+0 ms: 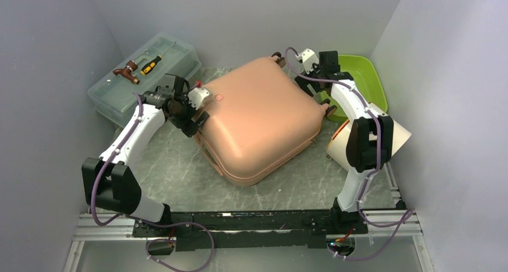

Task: Open, take out, and arrange the luggage
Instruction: Adjust the luggage at the center of the board.

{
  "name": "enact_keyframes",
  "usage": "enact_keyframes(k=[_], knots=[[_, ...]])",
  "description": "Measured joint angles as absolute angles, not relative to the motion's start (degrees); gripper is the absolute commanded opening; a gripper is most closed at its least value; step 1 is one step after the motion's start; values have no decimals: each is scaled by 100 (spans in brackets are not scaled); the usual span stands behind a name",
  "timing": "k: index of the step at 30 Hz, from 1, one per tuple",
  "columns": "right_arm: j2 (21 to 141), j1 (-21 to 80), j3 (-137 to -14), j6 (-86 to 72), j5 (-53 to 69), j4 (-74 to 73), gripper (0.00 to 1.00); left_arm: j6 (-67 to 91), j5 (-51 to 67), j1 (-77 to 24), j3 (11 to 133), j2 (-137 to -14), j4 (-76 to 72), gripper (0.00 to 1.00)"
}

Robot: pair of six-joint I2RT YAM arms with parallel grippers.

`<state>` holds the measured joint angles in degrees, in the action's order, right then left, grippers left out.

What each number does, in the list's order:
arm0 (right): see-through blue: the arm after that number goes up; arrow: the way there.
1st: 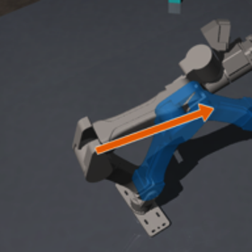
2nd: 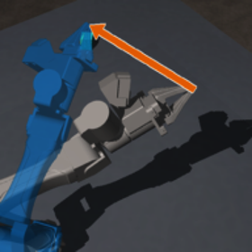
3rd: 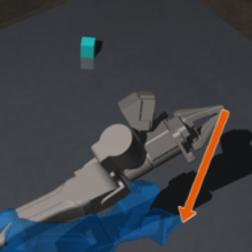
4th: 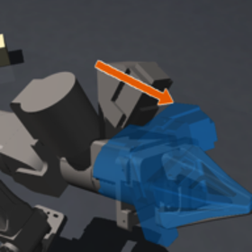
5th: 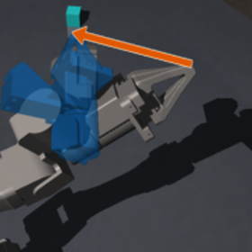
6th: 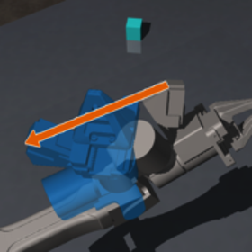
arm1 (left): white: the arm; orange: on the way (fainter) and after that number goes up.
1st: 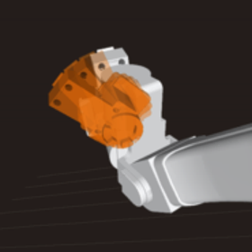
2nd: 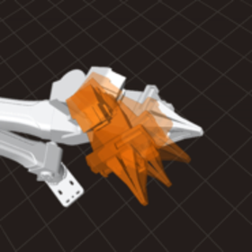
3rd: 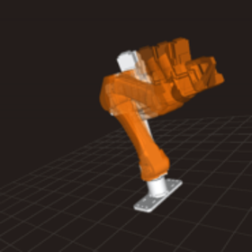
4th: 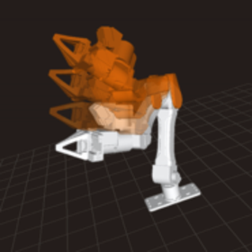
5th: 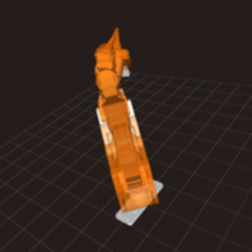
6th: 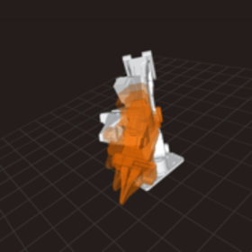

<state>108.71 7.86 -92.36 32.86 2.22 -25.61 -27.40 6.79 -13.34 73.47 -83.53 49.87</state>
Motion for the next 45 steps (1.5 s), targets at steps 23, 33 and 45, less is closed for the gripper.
enact_keyframes(k=[23,33,45], knots=[[8626,2687,-7992,3245,2626,-2681,100,-2655,43,-1188,7907,-8497,4928,99],[8340,2436,-7583,2327,1667,-2043,100,-2403,377,-1470,7776,-7247,4644,99],[8836,1717,-7703,1782,-467,-1302,100,-2676,193,-1435,6910,-7830,4901,97]])
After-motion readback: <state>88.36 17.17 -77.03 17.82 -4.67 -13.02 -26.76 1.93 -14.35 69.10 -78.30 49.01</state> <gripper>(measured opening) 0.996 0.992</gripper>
